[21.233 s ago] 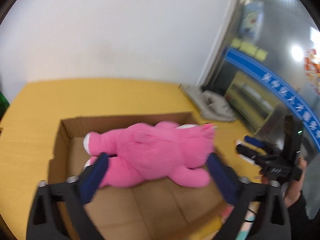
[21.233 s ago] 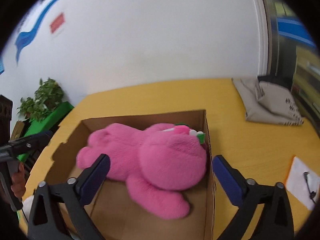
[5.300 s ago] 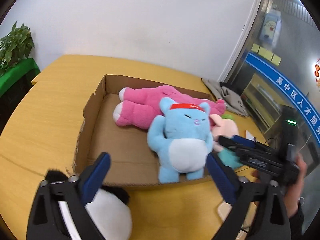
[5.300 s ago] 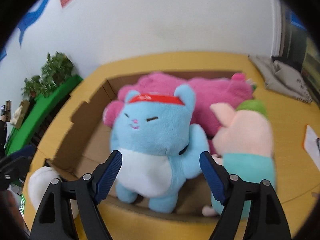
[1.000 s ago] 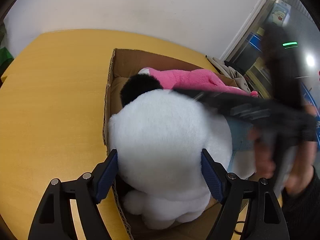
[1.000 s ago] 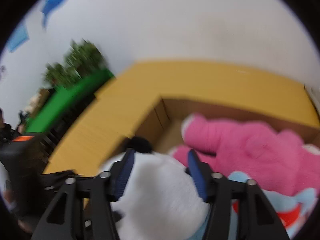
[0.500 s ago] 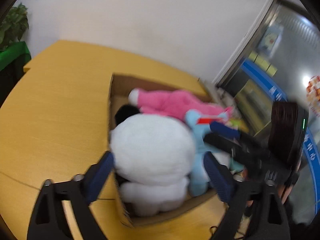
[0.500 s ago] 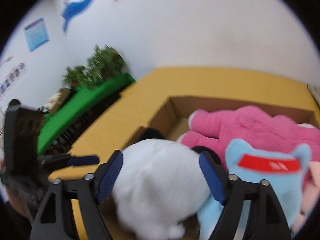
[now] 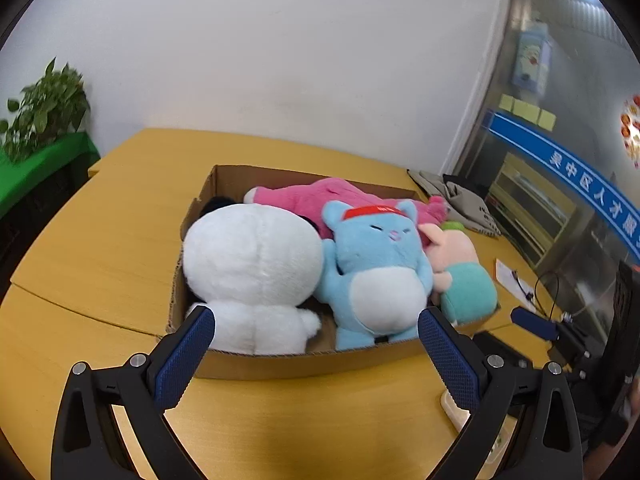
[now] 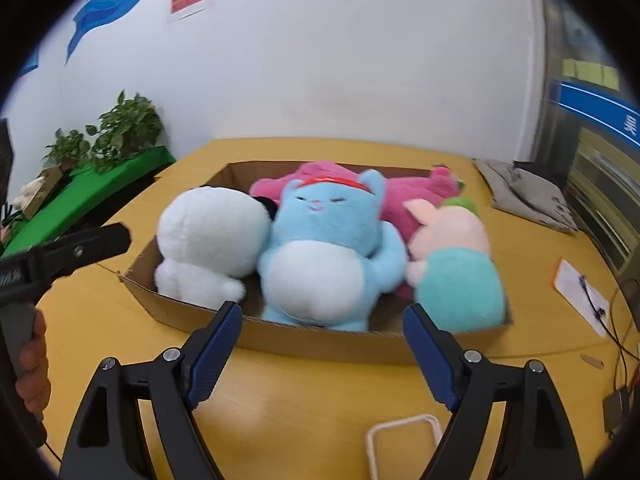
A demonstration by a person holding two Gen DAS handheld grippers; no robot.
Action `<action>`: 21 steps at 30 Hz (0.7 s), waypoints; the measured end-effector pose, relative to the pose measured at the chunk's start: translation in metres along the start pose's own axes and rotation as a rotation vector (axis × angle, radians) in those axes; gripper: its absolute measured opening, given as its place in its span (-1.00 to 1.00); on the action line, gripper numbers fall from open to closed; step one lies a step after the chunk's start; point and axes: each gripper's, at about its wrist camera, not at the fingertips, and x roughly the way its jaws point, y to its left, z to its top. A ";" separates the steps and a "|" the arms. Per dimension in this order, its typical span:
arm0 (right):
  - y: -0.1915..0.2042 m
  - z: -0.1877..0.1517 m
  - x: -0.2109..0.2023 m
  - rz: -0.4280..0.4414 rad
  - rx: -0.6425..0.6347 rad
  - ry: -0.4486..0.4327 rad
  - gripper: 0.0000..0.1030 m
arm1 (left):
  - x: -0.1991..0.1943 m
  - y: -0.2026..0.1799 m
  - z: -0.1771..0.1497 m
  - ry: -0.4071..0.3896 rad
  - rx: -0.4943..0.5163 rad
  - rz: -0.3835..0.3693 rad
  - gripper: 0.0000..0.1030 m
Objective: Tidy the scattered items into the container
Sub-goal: 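Open both grippers to release the panda and hold them back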
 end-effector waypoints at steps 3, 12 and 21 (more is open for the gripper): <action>-0.015 -0.007 -0.009 -0.010 0.042 0.016 0.60 | -0.006 -0.019 -0.008 0.000 0.044 0.026 1.00; -0.018 -0.018 -0.038 -0.001 0.011 -0.026 0.60 | -0.011 -0.036 -0.015 0.025 0.055 -0.002 0.99; -0.018 -0.020 -0.040 -0.018 0.016 -0.019 0.60 | -0.016 -0.043 -0.016 0.013 0.084 0.008 0.99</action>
